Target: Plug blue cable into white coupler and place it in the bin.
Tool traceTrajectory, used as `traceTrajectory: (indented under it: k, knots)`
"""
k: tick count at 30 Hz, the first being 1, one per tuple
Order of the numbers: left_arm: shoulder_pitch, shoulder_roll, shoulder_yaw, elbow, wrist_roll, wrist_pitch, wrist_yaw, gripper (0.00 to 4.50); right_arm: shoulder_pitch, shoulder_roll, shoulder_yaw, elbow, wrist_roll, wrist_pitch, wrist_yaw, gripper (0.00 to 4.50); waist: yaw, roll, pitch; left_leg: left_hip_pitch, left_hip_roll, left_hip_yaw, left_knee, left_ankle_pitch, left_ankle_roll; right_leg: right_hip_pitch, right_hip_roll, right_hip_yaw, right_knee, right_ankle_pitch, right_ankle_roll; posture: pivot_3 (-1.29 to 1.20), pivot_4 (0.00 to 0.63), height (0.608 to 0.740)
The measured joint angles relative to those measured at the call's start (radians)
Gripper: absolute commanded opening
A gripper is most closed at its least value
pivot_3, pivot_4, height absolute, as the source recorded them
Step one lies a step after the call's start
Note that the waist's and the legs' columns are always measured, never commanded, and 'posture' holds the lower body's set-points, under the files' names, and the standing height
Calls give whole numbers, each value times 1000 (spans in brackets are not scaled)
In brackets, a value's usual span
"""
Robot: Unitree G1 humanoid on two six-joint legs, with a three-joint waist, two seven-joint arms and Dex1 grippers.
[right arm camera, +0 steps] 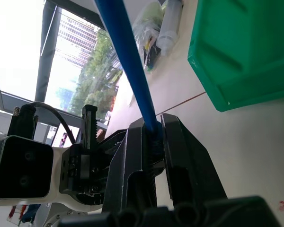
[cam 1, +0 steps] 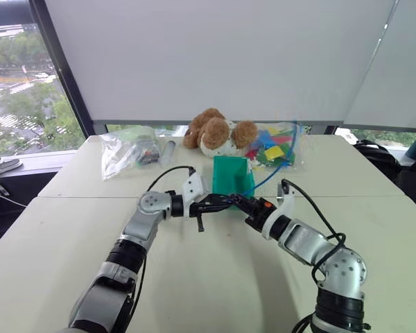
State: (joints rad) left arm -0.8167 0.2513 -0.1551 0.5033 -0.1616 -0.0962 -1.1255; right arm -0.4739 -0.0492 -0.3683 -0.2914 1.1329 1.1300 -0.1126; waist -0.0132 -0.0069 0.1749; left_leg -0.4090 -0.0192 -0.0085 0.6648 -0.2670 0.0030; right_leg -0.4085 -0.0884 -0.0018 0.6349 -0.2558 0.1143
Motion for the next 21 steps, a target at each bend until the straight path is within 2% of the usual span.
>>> traceTrajectory:
  k: [3,5,6,7,12,13,21]
  knots:
    - [0,0,0,-8,-2,11,-1,1,0,-11,5,0,18,-2,-11,61,0,0,0,0,0,0,0,0,0,0,0,0,0,0,0,0,150,740]
    - [0,2,0,-16,-6,33,-4,1014,0,-17,8,0,30,-2,-21,0,0,0,0,0,0,0,0,0,0,0,0,0,0,0,0,0,150,740]
    - [0,4,0,-19,-10,51,-6,1226,0,-22,10,0,39,-2,-27,0,0,0,0,0,0,0,0,0,0,0,0,0,0,0,0,0,150,740]
    - [1,10,0,-19,-14,72,-8,1671,0,-30,12,-3,52,-2,-31,0,0,0,0,0,0,0,0,0,0,0,0,0,0,0,0,0,150,740]
    - [29,45,1,-52,-21,117,-5,4158,-3,-62,25,-16,103,-9,-57,0,-1,0,0,0,0,0,-1,0,0,0,0,0,0,0,0,0,150,740]
    - [32,56,2,-62,-23,130,-4,4454,-6,-71,30,-17,110,-10,-60,0,-1,0,0,0,0,0,-1,0,0,0,0,0,0,0,0,0,150,740]
    - [77,266,87,-195,-70,222,-29,4454,-43,-185,88,-29,117,-18,-15,0,-4,0,0,0,1,0,-2,0,0,-1,0,0,-1,0,0,0,150,740]
